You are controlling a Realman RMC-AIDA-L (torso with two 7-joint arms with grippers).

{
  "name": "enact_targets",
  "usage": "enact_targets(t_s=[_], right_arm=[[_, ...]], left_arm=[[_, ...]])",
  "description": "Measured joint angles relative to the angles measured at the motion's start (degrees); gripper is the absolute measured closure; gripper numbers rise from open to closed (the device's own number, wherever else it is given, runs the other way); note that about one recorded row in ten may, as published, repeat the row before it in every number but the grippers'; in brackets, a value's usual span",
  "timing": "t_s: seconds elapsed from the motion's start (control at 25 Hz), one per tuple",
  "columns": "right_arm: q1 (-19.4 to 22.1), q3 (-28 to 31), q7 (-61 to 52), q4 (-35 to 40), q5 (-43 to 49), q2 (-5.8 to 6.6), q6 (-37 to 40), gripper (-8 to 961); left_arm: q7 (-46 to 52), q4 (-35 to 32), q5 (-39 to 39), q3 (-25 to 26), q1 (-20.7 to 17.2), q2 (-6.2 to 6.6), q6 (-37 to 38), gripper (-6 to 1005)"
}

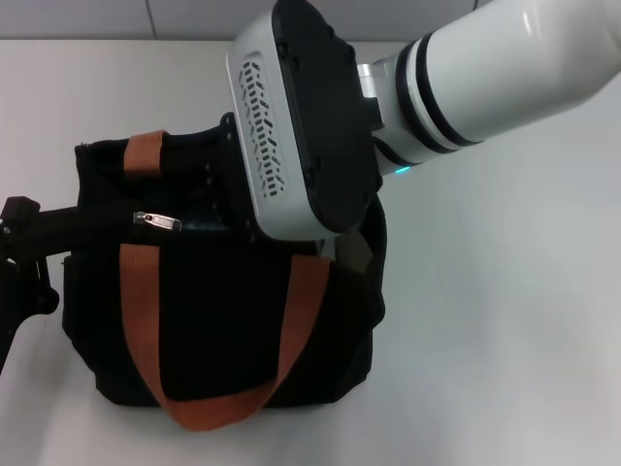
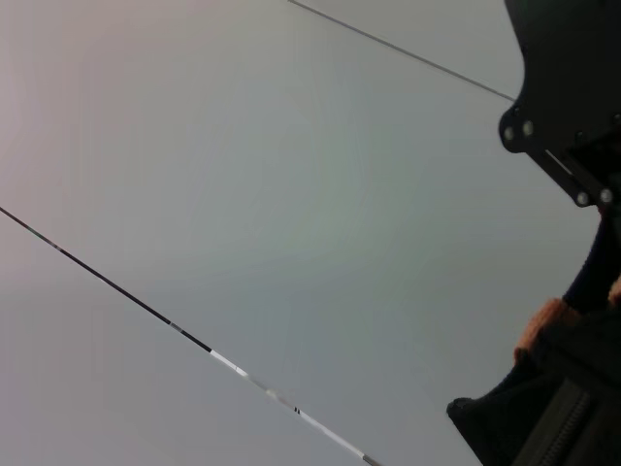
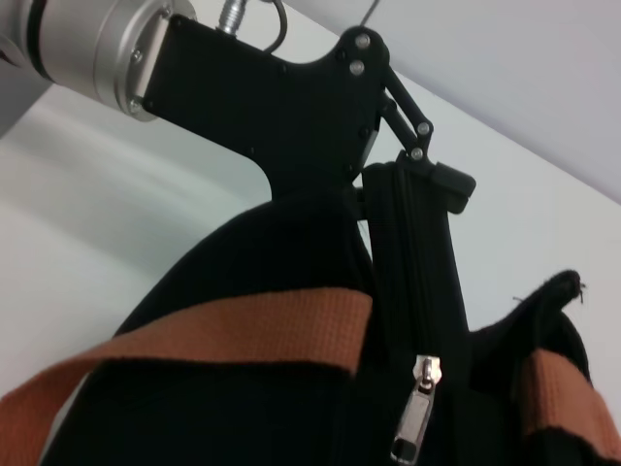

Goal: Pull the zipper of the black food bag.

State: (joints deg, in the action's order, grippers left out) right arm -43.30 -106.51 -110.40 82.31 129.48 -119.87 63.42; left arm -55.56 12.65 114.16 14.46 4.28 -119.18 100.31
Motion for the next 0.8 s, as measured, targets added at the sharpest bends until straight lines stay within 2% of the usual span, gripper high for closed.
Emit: enact_targets(t_s=[0.12,0.16,0.2,0.36,0.52,0.8], right_arm=[[0.4,1.5,-3.0,0.6,-0.1,-0.04,0.6,930],[-1.0,3.8,-7.6,0.9,-0.3,0.08,3.1,931],[-1.0,3.8,-7.6,0.9,-0.3,0.08,3.1,932],[-5.6,9.4,-14.4,-1.5,-3.6,0.31,11.2,935],[-6.4,9.9,-14.5,-2.5,-5.8,0.29,11.0,939],[-11.2,10.4,-15.2,-9.7,-11.7,0.25,12.9,735]], left_arm=[[0.0,0.0,0.0,-0.1,0.3,0.00,0.0,986],[0.0,0.0,0.0,-0.2,0.4,0.00,0.1,985],[0.0,0.0,0.1,-0.3,0.4,0.00,0.1,985],[-0.1,-0.1,0.1,-0.4,0.5,0.01,0.2,985],[-0.1,0.0,0.2,-0.4,0.5,0.00,0.1,985],[-0.1,0.1,0.3,-0.4,0.6,0.00,0.0,985]])
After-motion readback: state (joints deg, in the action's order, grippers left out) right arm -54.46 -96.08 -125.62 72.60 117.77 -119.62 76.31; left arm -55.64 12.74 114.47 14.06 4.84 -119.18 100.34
